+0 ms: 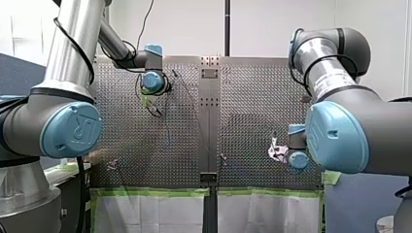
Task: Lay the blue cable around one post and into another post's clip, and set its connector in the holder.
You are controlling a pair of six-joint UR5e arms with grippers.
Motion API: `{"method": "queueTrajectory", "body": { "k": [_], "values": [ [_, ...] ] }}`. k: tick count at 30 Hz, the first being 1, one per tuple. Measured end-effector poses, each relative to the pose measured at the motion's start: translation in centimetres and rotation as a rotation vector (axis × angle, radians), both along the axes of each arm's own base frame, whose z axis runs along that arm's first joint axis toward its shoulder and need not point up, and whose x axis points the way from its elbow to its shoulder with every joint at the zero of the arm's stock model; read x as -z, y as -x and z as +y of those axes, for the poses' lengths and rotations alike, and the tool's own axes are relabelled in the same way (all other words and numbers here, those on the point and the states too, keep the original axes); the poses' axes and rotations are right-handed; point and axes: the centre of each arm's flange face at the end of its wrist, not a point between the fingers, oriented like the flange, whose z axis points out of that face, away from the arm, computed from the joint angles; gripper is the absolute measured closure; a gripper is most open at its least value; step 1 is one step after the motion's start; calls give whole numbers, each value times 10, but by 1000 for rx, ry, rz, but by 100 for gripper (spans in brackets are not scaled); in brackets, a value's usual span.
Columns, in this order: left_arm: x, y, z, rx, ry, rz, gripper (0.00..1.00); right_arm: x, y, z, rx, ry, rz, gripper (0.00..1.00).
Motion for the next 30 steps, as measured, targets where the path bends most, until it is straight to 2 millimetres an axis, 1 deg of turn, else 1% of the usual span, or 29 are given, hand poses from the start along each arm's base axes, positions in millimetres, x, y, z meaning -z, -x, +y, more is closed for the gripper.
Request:
{"method": "queueTrajectory", "body": {
  "k": [4, 8, 11, 16, 19, 23, 30],
  "values": [
    [0, 1, -1, 0, -9, -1, 2, -20, -21, 12, -35, -10, -4, 91],
    [0, 1, -2, 0, -16, -1, 2, -46, -48, 25, -71, -12, -3, 91],
    [0, 1, -2, -1, -20, -1, 2, -64, -61, 32, -84, -12, 0, 91],
    [0, 1, -2, -1, -27, -1, 2, -91, -62, 34, -79, -9, 7, 91],
    [0, 1, -2, -7, -30, -1, 2, -113, -59, 31, -73, 2, 13, 91],
    [0, 1, -1, -13, -32, -1, 2, -149, -56, 24, -58, 32, 35, 91],
    [0, 1, -1, -16, -36, -1, 2, -194, -49, 25, -25, 51, 60, 91]
  ]
}}
